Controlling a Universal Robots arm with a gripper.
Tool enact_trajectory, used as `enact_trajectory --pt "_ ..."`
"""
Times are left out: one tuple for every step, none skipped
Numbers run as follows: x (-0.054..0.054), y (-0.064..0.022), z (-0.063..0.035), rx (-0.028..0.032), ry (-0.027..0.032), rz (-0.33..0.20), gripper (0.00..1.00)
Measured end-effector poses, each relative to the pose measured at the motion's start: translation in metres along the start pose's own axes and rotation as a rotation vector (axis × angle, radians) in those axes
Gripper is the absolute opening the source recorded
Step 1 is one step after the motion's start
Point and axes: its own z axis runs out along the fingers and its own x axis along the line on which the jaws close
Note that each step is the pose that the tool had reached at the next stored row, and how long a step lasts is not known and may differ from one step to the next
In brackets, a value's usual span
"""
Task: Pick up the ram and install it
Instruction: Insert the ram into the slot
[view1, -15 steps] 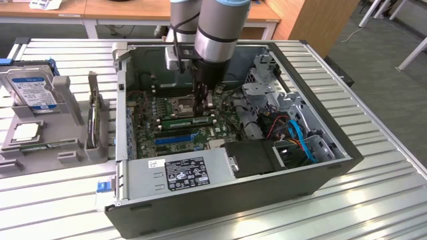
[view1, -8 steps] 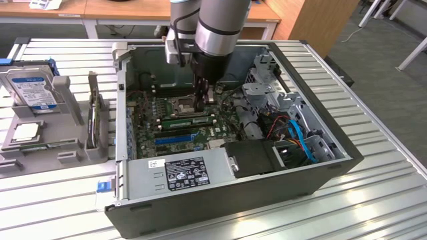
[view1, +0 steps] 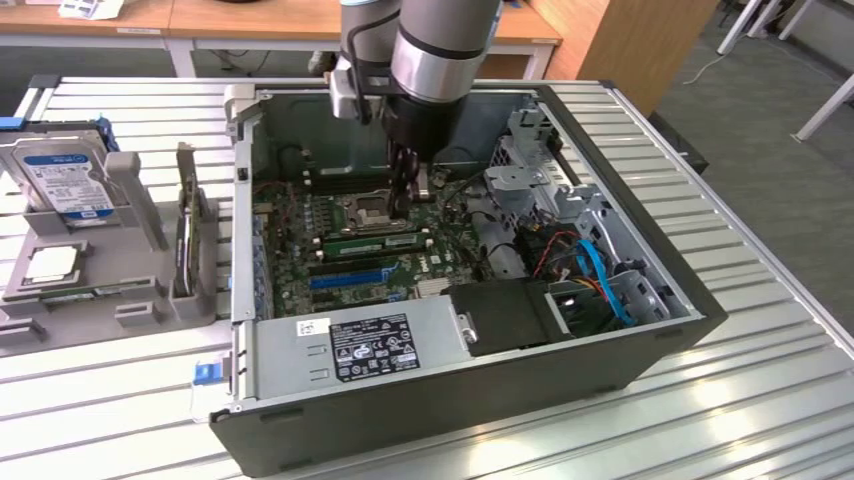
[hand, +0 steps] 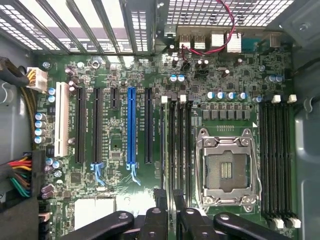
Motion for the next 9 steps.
enact_trajectory --pt "0.0000 0.0000 -0.0005 0.0000 0.0000 0.000 0.19" --pt "0.0000 0.0000 -0.0005 0.0001 -0.0002 0.000 0.19" --pt "-0.0001 0.0000 -0.0005 0.0001 -0.0002 0.000 0.19" --pt "0.0000 0.0000 -0.0005 0.0001 -0.0002 0.000 0.19" --pt "-0.0001 0.0000 -0.0005 0.0001 -0.0001 0.000 0.19" --pt "0.0000 0.0000 -0.0006 0.0000 0.0000 0.000 0.19" --pt "0.0000 0.0000 -0.0006 0.0000 0.0000 0.000 0.19" --pt "0.0000 0.0000 -0.0006 0.0000 0.0001 0.000 0.19" --pt "0.0000 0.0000 -0.0006 0.0000 0.0000 0.000 0.19"
